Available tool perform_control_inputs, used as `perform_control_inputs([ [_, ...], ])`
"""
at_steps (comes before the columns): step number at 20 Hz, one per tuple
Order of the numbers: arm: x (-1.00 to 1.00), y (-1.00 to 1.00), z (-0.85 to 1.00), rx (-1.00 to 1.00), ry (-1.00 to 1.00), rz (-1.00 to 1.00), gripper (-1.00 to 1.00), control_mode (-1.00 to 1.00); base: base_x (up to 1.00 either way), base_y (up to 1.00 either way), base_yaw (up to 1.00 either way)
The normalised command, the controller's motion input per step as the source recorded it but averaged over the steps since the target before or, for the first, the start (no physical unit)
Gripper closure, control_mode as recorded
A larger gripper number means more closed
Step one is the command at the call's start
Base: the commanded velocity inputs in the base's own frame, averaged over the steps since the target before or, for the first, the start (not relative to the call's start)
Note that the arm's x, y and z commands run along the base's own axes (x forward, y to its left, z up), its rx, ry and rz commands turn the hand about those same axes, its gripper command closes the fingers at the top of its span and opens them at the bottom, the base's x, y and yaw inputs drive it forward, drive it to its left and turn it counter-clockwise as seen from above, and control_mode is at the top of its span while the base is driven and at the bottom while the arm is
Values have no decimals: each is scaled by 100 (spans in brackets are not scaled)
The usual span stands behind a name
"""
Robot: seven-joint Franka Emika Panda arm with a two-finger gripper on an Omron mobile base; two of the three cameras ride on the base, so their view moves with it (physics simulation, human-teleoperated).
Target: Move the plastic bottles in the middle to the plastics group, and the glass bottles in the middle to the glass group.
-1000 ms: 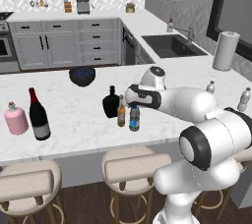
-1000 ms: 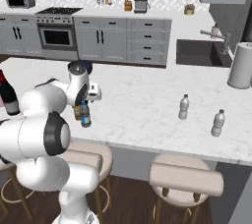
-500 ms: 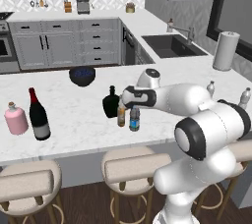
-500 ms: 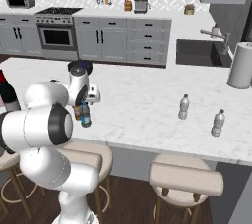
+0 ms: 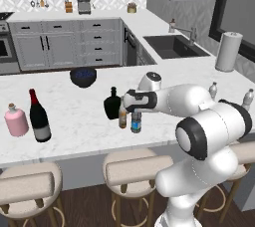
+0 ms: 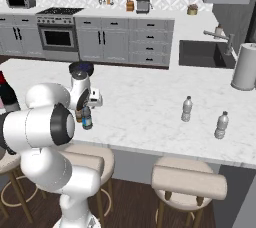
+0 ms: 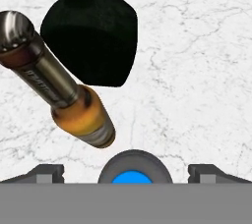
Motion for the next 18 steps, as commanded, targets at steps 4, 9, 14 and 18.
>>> perform_control_inputs([
  [4,0,0,0,0,0,0,-100,-100,0,0,0],
  [9,0,0,0,0,0,0,100,-100,0,0,0],
  [14,0,0,0,0,0,0,100,-100,0,0,0],
  [18,0,0,0,0,0,0,100,-100,0,0,0],
])
